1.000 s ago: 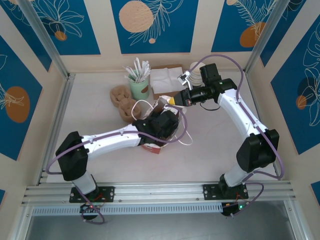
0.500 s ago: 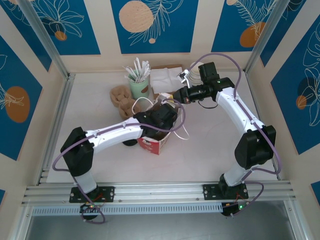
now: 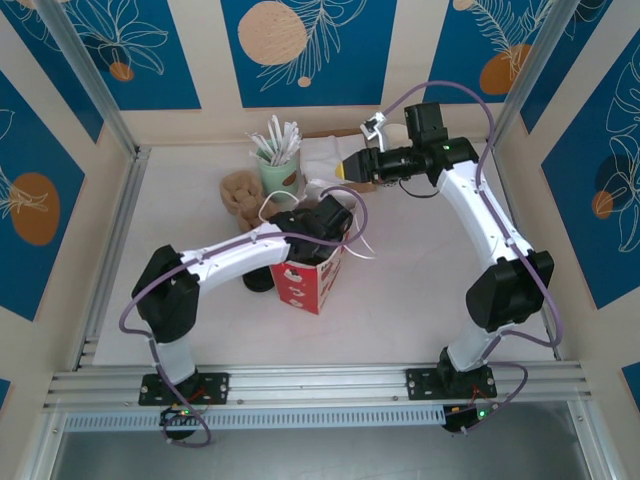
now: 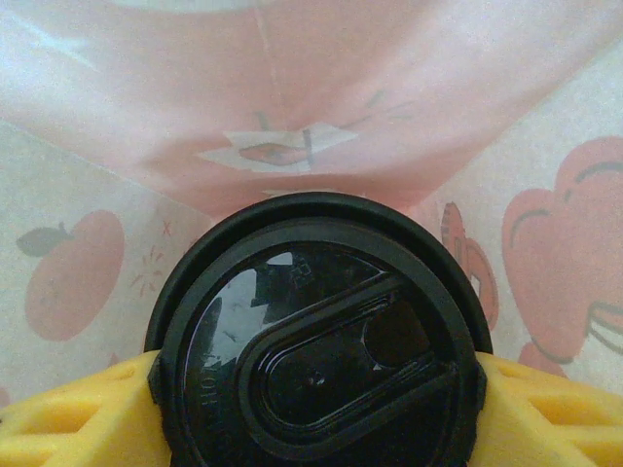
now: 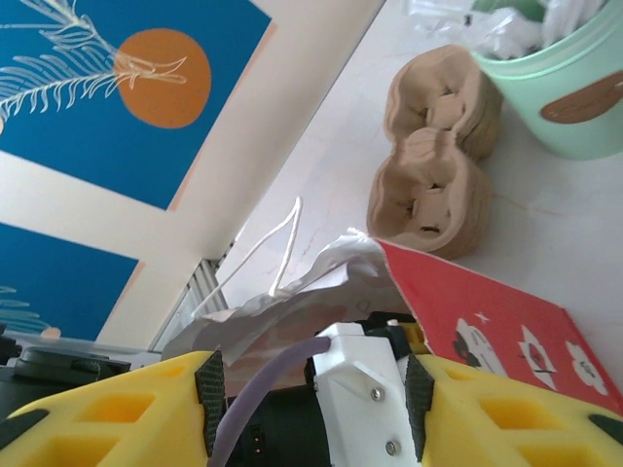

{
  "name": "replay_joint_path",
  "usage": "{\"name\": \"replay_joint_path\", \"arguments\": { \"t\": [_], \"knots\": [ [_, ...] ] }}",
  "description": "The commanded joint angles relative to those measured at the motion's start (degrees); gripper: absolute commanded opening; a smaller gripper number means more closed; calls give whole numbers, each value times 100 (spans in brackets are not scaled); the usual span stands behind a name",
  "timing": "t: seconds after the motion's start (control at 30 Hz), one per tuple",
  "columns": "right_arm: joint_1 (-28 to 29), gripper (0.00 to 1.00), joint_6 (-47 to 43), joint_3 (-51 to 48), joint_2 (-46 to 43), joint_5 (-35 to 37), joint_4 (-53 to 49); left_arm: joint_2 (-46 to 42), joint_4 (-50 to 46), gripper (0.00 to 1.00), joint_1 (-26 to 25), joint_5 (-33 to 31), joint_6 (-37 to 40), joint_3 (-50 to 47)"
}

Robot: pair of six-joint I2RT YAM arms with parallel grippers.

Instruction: Pack the takeout coffee

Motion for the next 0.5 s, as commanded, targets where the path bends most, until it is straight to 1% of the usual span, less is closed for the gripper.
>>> {"name": "replay_joint_path", "arguments": {
  "t": [0.0,0.13,0.2,0.3,0.4,0.47],
  "knots": [
    [-128,54,203,282,-270,304,-320,256,-455,68,121,309,-224,160],
    [-269,55,381,319,-625,704,-400,417,-709,68,153,447,-334,402],
    [-315,55,511,217,-895,1142,-402,468,-802,68,164,530,-394,516],
    [-458,56,673,-47,-1298,1359,-326,655,-1097,68,165,575,-491,774],
    [-603,57,834,-415,-1714,1613,-256,756,-1179,67,167,623,-625,780],
    [-692,58,905,-673,-1987,1631,-209,824,-1250,67,165,648,-704,828]
  ]
}}
